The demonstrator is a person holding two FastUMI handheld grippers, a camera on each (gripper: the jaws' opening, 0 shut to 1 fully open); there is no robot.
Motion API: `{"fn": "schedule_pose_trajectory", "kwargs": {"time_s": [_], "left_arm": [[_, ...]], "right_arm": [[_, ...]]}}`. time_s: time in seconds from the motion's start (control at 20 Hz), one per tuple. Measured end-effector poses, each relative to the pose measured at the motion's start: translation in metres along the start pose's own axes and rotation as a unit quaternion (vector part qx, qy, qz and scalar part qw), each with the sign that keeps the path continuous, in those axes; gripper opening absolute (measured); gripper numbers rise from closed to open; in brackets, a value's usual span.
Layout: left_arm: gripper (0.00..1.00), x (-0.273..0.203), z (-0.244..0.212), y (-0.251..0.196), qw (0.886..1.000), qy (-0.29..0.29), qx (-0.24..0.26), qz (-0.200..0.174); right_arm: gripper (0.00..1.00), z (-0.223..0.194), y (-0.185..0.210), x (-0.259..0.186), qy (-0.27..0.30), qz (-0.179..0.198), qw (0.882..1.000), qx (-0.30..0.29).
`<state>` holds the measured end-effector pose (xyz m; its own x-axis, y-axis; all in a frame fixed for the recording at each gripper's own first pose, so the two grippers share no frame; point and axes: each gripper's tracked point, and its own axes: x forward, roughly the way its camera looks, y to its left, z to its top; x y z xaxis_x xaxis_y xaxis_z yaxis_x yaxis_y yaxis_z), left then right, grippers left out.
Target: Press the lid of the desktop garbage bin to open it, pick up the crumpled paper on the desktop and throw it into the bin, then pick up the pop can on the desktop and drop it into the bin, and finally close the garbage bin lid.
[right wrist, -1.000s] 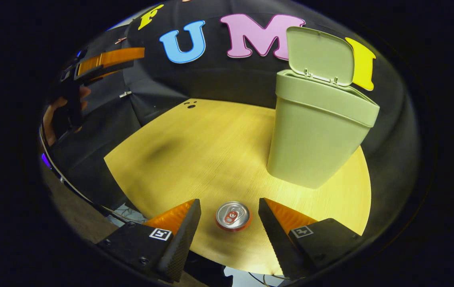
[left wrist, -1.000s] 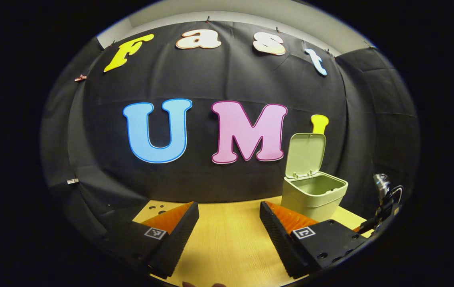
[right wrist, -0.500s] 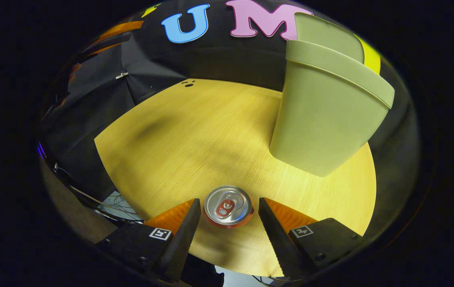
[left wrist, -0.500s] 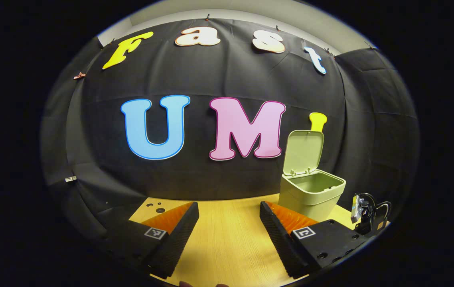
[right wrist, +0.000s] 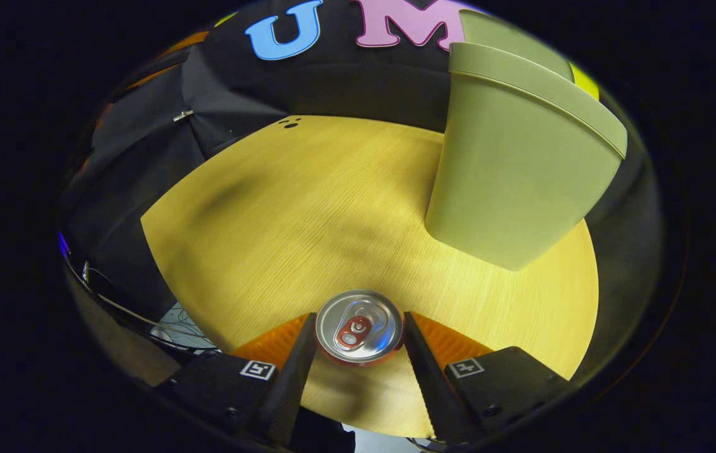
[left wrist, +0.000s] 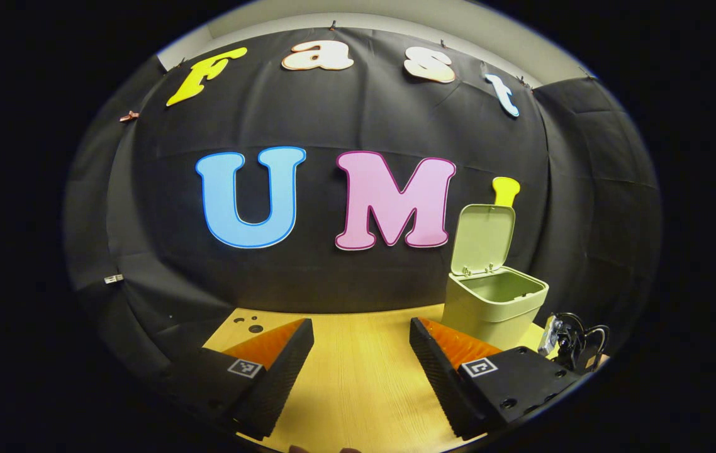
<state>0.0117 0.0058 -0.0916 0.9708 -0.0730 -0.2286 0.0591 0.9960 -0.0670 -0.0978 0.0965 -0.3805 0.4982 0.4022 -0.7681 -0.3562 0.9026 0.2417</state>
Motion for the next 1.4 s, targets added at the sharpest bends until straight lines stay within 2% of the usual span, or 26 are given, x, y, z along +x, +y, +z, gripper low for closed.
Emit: {"fn": "schedule_pose_trajectory", "kwargs": {"time_s": [0.05, 0.1, 0.15, 0.55, 0.95, 1.15, 1.4], "left_arm": [[0.99, 0.0, 0.0, 0.0, 1.0, 0.0, 0.0, 0.0], [0.99, 0.0, -0.001, 0.0, 1.0, 0.0, -0.001, -0.001], [0.99, 0.0, -0.001, 0.0, 1.0, 0.001, -0.002, -0.001], [0.99, 0.002, -0.001, -0.003, 1.0, 0.0, -0.02, -0.007], [0.99, 0.004, 0.002, -0.005, 1.0, -0.003, -0.026, -0.007], [0.99, 0.004, 0.002, -0.004, 1.0, -0.004, -0.026, -0.005], [0.99, 0.002, 0.005, -0.007, 1.0, -0.007, -0.023, -0.009]], "right_arm": [[0.88, 0.0, -0.001, -0.001, 0.001, 0.0, 1.0, -0.002], [0.88, 0.002, -0.001, -0.002, -0.001, -0.001, 1.0, -0.005], [0.83, 0.004, -0.002, -0.006, -0.004, -0.001, 1.0, -0.007], [0.83, 0.05, -0.005, -0.059, -0.039, 0.014, 0.999, 0.008], [0.83, 0.129, -0.007, -0.136, -0.123, 0.03, 0.992, 0.017], [0.83, 0.17, -0.015, -0.165, -0.163, 0.027, 0.986, 0.005], [0.83, 0.221, -0.038, -0.193, -0.207, 0.015, 0.978, 0.023]]}}
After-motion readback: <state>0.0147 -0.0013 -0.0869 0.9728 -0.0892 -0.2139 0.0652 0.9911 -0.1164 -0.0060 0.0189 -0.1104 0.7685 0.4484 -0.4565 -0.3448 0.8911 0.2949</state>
